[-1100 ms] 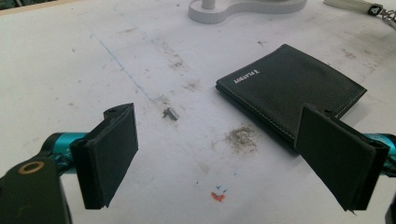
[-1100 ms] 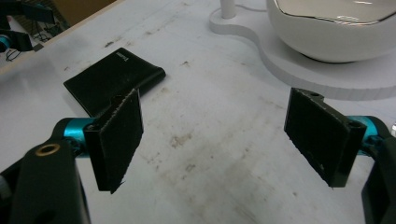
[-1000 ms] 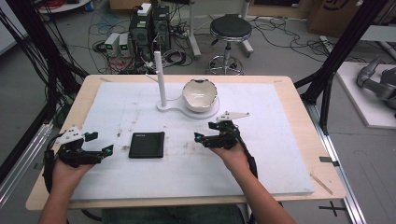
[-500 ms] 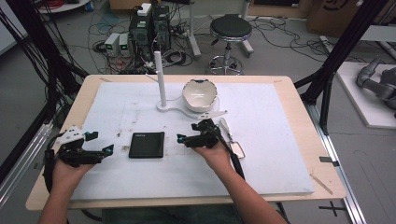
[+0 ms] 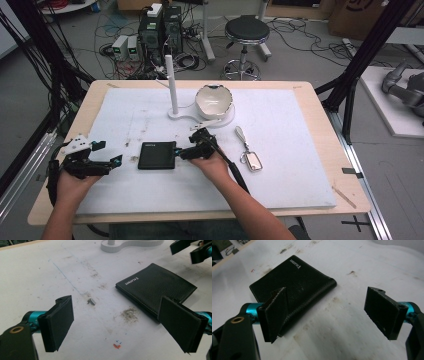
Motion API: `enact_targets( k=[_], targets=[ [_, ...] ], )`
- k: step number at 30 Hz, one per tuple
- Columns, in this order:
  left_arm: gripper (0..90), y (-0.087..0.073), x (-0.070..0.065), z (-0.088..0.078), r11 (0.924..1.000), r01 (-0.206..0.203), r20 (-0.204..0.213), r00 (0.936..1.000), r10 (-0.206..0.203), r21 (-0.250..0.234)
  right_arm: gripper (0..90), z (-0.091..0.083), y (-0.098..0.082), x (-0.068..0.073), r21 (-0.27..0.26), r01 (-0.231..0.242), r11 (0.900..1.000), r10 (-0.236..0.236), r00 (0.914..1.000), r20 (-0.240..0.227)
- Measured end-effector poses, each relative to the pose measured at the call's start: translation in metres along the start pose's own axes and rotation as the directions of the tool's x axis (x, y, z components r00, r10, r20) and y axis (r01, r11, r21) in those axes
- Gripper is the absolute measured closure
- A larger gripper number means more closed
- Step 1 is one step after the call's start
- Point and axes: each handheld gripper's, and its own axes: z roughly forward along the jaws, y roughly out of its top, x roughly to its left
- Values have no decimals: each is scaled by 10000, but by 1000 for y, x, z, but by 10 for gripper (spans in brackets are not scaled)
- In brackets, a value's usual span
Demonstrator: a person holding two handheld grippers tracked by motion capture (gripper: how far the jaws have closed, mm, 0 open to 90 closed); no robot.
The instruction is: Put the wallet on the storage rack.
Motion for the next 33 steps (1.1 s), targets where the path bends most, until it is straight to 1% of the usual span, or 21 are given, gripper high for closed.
enact_targets(
  k=[4,6,8,11,13,15,16,18,19,20,21,23,25,26,27,29,30,32,33],
  targets=[
    [136,0,1,0,10000,11,-25,10000,-11,21,199,16,-1,5,315,-154,9994,158,9998,-113],
    [136,-1,1,0,10000,33,-21,10000,-33,1,199,23,-2,8,544,-241,9982,258,9992,-296],
    [136,0,1,0,10000,35,-21,10000,-35,2,199,24,-3,9,529,-263,9983,277,9993,-258],
    [135,1,1,0,10000,8,-1,10000,-8,-7,206,26,-3,15,615,216,9979,-224,9997,119],
    [135,1,0,0,10000,4,8,10000,-4,-37,224,26,-3,18,625,337,9975,-350,9992,207],
    [136,1,-1,1,10000,-31,22,10000,31,-16,246,26,-4,19,573,290,9979,-305,9992,246],
    [136,1,-1,1,10000,-18,25,10000,18,-17,275,25,-4,20,553,203,9983,-215,9995,212],
    [136,1,-1,1,10000,1,19,10000,-1,-19,343,25,-5,21,543,342,9979,-349,9993,123],
    [136,1,-1,1,10000,-16,30,10000,16,3,412,25,-5,22,576,299,9979,-300,9996,0],
    [136,1,-1,1,10000,-16,30,10000,16,3,412,25,-5,22,576,299,9979,-300,9996,0],
    [136,1,-1,1,10000,-18,8,10000,18,9,426,26,-5,23,556,262,9981,-255,9996,-129],
    [135,1,-1,1,10000,-29,-11,10000,29,23,472,25,-5,22,590,204,9980,-191,9996,-230],
    [136,1,-1,1,10000,-23,-21,10000,24,61,564,25,-6,20,578,13,9983,18,9986,-531],
    [136,1,-1,1,9999,-31,-42,10000,31,96,617,26,-6,18,577,-101,9983,145,9969,-772],
    [136,0,-1,2,10000,-19,-26,10000,20,79,657,26,-6,16,612,-301,9977,365,9937,-1055],
    [136,0,-1,2,10000,-19,-8,10000,19,43,739,26,-6,13,603,-566,9966,644,9883,-1380],
    [136,0,-1,2,10000,-19,-8,10000,19,43,770,25,-6,13,635,-624,9960,708,9875,-1405],
    [136,0,-1,1,10000,5,-13,10000,-5,10,817,25,-5,13,562,-557,9969,635,9870,-1474],
    [136,0,0,0,10000,-14,-24,10000,14,19,832,24,-4,13,543,-514,9972,587,9879,-1438]
  ],
)
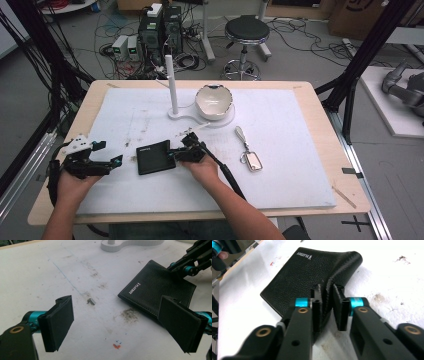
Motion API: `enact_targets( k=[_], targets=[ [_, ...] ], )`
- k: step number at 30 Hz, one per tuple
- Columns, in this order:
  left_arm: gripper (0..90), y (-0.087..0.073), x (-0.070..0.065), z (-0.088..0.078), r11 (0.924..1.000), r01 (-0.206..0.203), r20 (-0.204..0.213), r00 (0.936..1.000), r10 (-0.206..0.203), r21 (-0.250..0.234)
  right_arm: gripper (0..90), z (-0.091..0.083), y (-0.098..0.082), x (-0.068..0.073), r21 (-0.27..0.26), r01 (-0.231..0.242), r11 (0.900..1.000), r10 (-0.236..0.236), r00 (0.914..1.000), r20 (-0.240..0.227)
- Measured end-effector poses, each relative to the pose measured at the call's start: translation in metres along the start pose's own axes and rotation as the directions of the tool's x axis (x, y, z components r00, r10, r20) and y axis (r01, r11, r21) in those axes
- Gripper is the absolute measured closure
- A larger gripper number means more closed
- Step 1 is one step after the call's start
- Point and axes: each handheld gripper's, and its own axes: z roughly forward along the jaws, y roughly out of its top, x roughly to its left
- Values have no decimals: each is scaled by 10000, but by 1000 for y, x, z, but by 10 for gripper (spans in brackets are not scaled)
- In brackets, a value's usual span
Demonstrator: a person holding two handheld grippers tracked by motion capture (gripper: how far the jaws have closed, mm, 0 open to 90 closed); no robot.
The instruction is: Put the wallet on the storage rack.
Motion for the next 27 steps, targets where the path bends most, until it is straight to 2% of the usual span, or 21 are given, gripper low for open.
enact_targets(
  k=[5,11,14,17,18,19,20,21,23,24,27],
  targets=[
    [136,-1,1,0,10000,51,-7,10000,-51,1,854,-8,3,5,-137,807,9966,-802,9962,349],
    [136,-1,0,1,10000,36,-7,10000,-36,3,858,-27,9,4,-516,1358,9894,-1316,9882,779],
    [136,-1,0,1,10000,38,-3,10000,-38,26,859,-45,16,5,-752,1736,9819,-1645,9799,1132],
    [136,-1,0,1,10000,46,-11,10000,-45,35,859,-54,20,5,-841,1851,9791,-1738,9766,1266],
    [136,-1,-1,1,10000,42,-7,10000,-42,35,860,-66,24,5,-978,2010,9747,-1854,9714,1485],
    [136,-1,-1,1,10000,42,-7,10000,-42,35,860,-66,24,5,-978,2010,9747,-1854,9714,1485],
    [136,-1,-1,2,10000,51,6,10000,-51,4,860,-77,27,3,-1193,2092,9706,-1886,9683,1639],
    [136,-1,-1,2,10000,51,6,10000,-51,4,860,-77,27,3,-1193,2092,9706,-1886,9683,1639],
    [136,-1,-1,2,10000,36,-3,10000,-36,8,860,-92,32,0,-1305,2207,9666,-1933,9617,1943],
    [136,-1,-1,2,10000,36,-3,10000,-36,8,860,-92,32,0,-1305,2207,9666,-1933,9617,1943],
    [136,-1,-1,2,10000,12,0,10000,-12,-5,860,-111,38,-6,-1518,2256,9623,-1886,9560,2249]
  ],
)
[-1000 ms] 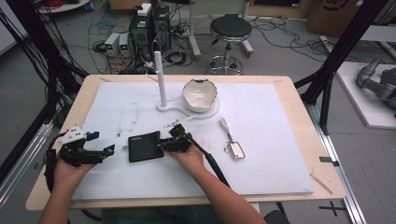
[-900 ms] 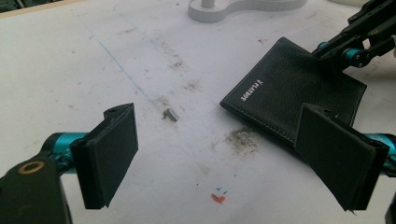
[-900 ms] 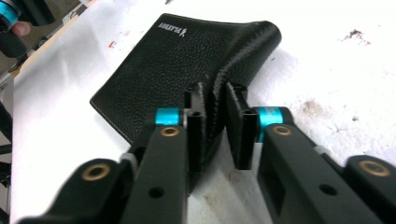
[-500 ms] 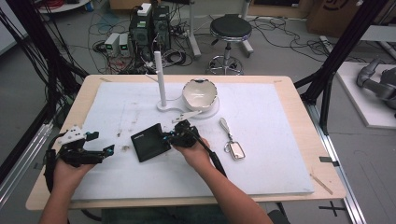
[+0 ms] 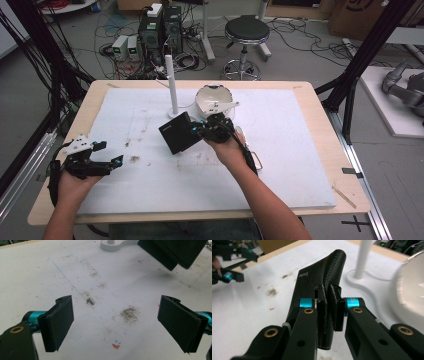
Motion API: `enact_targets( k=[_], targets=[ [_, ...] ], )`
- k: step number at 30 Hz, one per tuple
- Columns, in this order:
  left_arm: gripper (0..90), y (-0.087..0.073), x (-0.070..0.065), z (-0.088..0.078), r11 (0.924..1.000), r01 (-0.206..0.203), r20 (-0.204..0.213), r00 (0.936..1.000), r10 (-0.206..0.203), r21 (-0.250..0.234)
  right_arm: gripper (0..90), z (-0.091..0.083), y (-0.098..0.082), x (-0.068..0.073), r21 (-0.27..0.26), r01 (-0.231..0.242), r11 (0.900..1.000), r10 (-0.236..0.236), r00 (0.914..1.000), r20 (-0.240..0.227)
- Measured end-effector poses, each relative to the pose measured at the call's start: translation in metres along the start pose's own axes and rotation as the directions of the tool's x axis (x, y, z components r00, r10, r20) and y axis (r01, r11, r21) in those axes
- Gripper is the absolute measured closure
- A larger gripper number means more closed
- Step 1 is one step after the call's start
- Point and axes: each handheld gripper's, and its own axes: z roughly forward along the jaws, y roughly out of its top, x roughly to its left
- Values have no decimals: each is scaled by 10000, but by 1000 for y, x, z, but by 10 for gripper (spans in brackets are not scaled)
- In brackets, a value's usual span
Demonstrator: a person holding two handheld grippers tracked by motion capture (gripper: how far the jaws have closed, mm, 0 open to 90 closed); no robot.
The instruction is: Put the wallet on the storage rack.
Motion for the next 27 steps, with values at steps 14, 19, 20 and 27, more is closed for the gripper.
enact_targets(
  k=[14,19,20,27],
  targets=[
    [136,0,0,1,10000,10,-8,10000,-10,51,860,-35,22,-31,-488,6,9988,41,9953,969],
    [136,0,-1,3,10000,10,28,10000,-10,47,861,-41,34,-43,-605,28,9982,53,9912,1321],
    [136,0,-1,3,10000,-12,25,10000,12,63,861,-43,38,-47,-617,39,9981,49,9899,1414],
    [136,-1,0,2,10000,6,5,10000,-6,72,861,-48,52,-62,-659,91,9978,33,9828,1847]
  ],
)
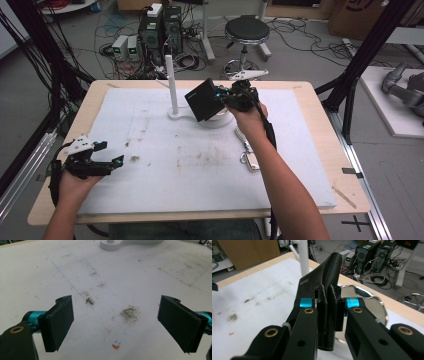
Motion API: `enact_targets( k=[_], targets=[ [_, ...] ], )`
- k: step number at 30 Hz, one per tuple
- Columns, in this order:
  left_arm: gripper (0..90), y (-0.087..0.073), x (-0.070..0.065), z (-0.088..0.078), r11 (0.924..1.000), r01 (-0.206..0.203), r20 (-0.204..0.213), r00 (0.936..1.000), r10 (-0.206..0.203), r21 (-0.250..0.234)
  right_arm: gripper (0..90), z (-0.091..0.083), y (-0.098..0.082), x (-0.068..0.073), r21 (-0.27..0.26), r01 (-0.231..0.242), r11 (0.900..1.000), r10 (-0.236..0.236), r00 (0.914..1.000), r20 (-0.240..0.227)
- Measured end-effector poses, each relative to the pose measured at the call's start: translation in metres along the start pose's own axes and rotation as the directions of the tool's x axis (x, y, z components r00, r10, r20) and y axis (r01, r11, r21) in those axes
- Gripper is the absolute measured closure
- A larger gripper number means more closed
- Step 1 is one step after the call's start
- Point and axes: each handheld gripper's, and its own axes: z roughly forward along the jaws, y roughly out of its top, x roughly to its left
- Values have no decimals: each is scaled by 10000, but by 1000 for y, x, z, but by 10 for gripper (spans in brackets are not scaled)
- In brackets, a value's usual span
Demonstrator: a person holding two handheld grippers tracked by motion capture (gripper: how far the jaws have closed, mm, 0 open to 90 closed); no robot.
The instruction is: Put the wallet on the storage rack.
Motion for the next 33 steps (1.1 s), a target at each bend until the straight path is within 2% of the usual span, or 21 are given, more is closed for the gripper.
enact_targets(
  k=[13,14,17,20,24,30,33],
  targets=[
    [136,-1,0,1,10000,60,-1,10000,-60,2,860,4,18,-25,154,171,9997,-183,9966,807],
    [136,0,-1,1,10000,34,-6,10000,-34,9,860,5,18,-29,119,14,9999,-24,9966,829],
    [136,0,-1,1,10000,20,9,10000,-20,15,860,6,17,-33,124,-57,9999,46,9962,868],
    [136,-1,-1,1,10000,25,15,10000,-26,43,860,12,14,-39,350,-172,9992,134,9943,1060],
    [136,-1,0,0,10000,39,-11,10000,-39,20,859,16,12,-42,456,-273,9986,219,9930,1158],
    [136,-1,0,1,10000,49,9,10000,-49,23,859,20,8,-43,657,-139,9977,49,9908,1352],
    [136,-1,0,1,10000,35,-7,10000,-35,23,859,24,6,-43,925,-51,9957,-80,9900,1406]
  ],
)
